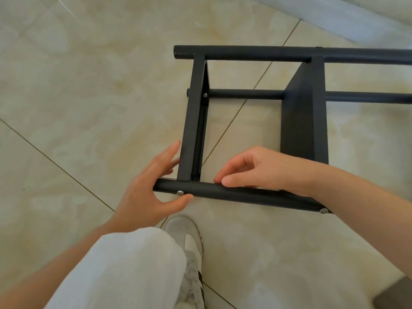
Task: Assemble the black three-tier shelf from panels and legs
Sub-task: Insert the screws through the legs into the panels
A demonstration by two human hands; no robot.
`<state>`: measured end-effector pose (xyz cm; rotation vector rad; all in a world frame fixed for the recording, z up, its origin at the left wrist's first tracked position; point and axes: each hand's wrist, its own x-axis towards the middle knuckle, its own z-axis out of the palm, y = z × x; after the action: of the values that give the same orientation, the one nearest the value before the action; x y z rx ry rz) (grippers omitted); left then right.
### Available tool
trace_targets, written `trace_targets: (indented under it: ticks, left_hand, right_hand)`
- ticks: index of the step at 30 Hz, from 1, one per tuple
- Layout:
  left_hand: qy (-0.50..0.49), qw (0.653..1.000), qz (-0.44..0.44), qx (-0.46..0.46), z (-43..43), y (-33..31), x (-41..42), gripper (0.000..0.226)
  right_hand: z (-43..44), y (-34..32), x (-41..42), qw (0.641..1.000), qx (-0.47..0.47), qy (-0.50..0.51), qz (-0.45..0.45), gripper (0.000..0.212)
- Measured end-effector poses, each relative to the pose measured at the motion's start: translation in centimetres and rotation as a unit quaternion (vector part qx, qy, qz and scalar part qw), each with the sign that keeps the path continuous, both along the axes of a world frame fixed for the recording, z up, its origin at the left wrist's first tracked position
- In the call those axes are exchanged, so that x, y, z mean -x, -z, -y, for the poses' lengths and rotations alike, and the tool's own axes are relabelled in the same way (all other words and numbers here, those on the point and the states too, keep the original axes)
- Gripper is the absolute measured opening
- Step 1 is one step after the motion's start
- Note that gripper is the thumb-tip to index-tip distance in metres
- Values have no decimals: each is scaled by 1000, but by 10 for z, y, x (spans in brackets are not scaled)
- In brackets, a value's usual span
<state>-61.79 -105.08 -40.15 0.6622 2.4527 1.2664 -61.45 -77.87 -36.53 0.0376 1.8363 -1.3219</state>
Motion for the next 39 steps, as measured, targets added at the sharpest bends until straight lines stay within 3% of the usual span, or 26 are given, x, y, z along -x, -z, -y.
trace_targets:
  ticks: [4,6,9,10,12,16,19,23,27,29,31,39]
  left_hand:
    - [-179,959,190,-111,-9,9,-22,108]
    - [-218,932,264,-122,-16,15,-28,88]
    - [-232,914,324,-77,-29,16,-34,32]
    - [-244,905,341,-69,-32,15,-35,26]
    - [-258,894,362,-61,-34,14,-36,43]
    - [-247,907,336,-54,-40,9,-35,60]
    - [-255,910,325,-38,-46,3,-33,50]
    - [-261,909,326,-10,-50,-10,-26,25]
    - [-209,937,278,29,-55,-36,-14,56]
    - [-160,956,245,21,-59,-59,-2,81]
    - [-113,971,213,-7,-66,-89,13,90]
    - [-72,993,65,-74,-133,-212,72,63]
  right_hand:
    - [3,-4,-9,999,-7,0,-40,16]
    - [5,-8,-12,998,-13,5,-53,18]
    - [7,-13,-14,997,-33,3,-73,19]
    - [8,-15,-14,996,-40,4,-78,20]
    - [9,-18,-17,994,-59,2,-94,23]
    - [8,-24,-26,981,-116,-42,-152,41]
    - [3,-30,-35,972,-149,-51,-176,54]
    - [-1,-39,-47,953,-200,-42,-224,52]
    - [-7,-54,-50,939,-219,-27,-262,49]
    - [-12,-68,-49,930,-229,-8,-289,50]
    - [-17,-87,-48,912,-245,14,-328,50]
    - [-56,-189,-27,835,-324,87,-436,47]
